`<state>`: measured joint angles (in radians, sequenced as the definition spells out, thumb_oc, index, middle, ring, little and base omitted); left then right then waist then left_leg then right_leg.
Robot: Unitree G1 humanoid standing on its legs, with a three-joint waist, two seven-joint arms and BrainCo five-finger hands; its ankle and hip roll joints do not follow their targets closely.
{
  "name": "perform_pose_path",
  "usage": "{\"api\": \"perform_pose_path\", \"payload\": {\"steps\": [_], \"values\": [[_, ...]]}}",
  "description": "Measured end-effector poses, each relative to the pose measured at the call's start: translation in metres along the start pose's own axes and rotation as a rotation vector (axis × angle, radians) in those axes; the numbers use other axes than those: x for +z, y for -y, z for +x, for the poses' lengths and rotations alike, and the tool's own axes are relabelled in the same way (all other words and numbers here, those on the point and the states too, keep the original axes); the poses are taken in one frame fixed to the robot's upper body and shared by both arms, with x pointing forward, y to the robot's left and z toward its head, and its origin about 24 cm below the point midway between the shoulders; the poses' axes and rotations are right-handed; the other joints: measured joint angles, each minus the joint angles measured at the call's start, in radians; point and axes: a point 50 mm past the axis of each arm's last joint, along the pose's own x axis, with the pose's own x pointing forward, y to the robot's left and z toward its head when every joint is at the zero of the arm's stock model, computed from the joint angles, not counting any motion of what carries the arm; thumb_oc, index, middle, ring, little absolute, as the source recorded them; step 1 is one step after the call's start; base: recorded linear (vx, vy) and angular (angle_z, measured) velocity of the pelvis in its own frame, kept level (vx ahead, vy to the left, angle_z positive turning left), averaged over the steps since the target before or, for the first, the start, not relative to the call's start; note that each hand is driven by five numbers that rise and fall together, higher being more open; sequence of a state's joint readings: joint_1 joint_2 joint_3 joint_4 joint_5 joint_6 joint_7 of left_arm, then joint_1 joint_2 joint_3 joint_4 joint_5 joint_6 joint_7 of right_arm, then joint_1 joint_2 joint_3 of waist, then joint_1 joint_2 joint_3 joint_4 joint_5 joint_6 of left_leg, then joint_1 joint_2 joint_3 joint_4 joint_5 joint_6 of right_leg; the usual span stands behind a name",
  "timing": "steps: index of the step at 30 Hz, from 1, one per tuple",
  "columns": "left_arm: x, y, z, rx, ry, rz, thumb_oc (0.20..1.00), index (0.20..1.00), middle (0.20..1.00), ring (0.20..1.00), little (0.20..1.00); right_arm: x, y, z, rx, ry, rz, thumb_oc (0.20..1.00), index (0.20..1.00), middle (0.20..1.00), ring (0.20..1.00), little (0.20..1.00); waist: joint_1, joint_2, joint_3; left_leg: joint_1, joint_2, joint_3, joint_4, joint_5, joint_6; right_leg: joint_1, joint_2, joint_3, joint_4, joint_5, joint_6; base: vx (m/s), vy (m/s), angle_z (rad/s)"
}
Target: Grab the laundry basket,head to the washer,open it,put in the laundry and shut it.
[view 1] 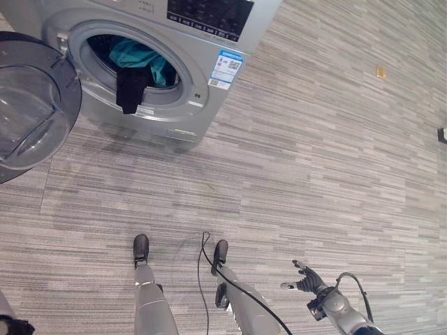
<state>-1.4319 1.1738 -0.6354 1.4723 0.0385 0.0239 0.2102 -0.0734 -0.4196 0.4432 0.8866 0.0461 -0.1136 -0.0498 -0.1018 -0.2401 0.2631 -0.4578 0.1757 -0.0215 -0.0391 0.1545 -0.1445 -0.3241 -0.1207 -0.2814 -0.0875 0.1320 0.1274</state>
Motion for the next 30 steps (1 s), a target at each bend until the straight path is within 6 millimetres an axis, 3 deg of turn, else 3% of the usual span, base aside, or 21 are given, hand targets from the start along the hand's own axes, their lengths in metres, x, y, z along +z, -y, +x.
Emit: {"api": "perform_pose_path", "payload": {"steps": [9,18,23,25,27,28,29,30], "values": [[0.009,-0.002,0.000,-0.001,0.022,0.009,1.000,1.000,1.000,1.000,1.000,0.009,0.010,0.000,-0.020,0.048,0.002,1.000,1.000,1.000,1.000,1.000,-0.025,-0.038,-0.028,-0.094,0.007,-0.031,0.038,-0.007,-0.003,-0.061,0.013,-0.007,0.000,0.002,-0.002,0.02,-0.015,0.05],[0.020,-0.012,0.002,0.021,0.031,-0.122,1.000,1.000,1.000,1.000,1.000,0.014,0.012,-0.002,-0.013,0.085,-0.007,1.000,1.000,1.000,1.000,1.000,-0.025,-0.043,-0.038,-0.185,0.005,-0.057,0.091,-0.016,-0.007,-0.113,0.017,-0.012,0.000,0.010,-0.005,-0.01,-0.023,0.04],[0.009,0.010,-0.001,-0.053,0.005,-0.243,1.000,1.000,1.000,1.000,1.000,0.003,0.006,-0.005,0.022,0.051,-0.034,1.000,1.000,1.000,1.000,1.000,-0.019,-0.024,-0.048,-0.203,-0.001,-0.079,0.103,-0.018,-0.004,-0.112,0.016,-0.026,0.000,0.010,-0.005,0.01,0.000,0.10],[-0.013,0.039,-0.009,-0.134,-0.059,-0.325,1.000,1.000,1.000,1.000,1.000,0.004,0.001,-0.006,0.050,0.053,-0.036,1.000,1.000,1.000,1.000,1.000,-0.015,-0.014,-0.067,-0.202,-0.009,-0.079,0.105,-0.020,-0.001,-0.111,0.008,-0.026,0.000,0.010,-0.004,0.04,0.075,0.04],[-0.041,0.083,-0.026,-0.258,-0.149,-0.452,1.000,1.000,1.000,1.000,1.000,0.007,-0.001,-0.009,0.070,0.075,-0.037,1.000,1.000,1.000,1.000,1.000,-0.015,0.007,-0.100,-0.195,-0.020,-0.075,0.103,-0.024,0.005,-0.106,-0.004,-0.025,0.000,0.010,-0.002,0.02,0.073,0.04],[-0.066,0.112,-0.042,-0.354,-0.228,-0.516,1.000,1.000,1.000,1.000,1.000,0.009,-0.003,-0.011,0.088,0.096,-0.038,1.000,1.000,1.000,1.000,1.000,-0.013,0.015,-0.108,-0.168,-0.029,-0.068,0.096,-0.026,0.009,-0.086,-0.015,-0.021,0.000,0.007,0.004,-0.08,0.115,0.07],[-0.086,0.168,-0.081,-0.539,-0.280,-0.576,1.000,1.000,1.000,1.000,1.000,0.005,-0.002,-0.014,0.092,0.085,-0.025,1.000,1.000,1.000,1.000,1.000,-0.005,0.026,-0.126,-0.140,-0.046,-0.057,0.087,-0.032,0.016,-0.064,-0.034,-0.017,0.000,0.002,0.013,-0.06,0.183,0.01],[-0.095,0.206,-0.116,-0.692,-0.312,-0.575,1.000,1.000,1.000,1.000,1.000,0.002,0.002,-0.015,0.078,0.076,-0.014,1.000,1.000,1.000,1.000,1.000,0.000,0.030,-0.134,-0.136,-0.059,-0.045,0.090,-0.031,0.024,-0.064,-0.047,-0.008,0.000,0.007,0.022,0.03,0.148,0.02]]}}
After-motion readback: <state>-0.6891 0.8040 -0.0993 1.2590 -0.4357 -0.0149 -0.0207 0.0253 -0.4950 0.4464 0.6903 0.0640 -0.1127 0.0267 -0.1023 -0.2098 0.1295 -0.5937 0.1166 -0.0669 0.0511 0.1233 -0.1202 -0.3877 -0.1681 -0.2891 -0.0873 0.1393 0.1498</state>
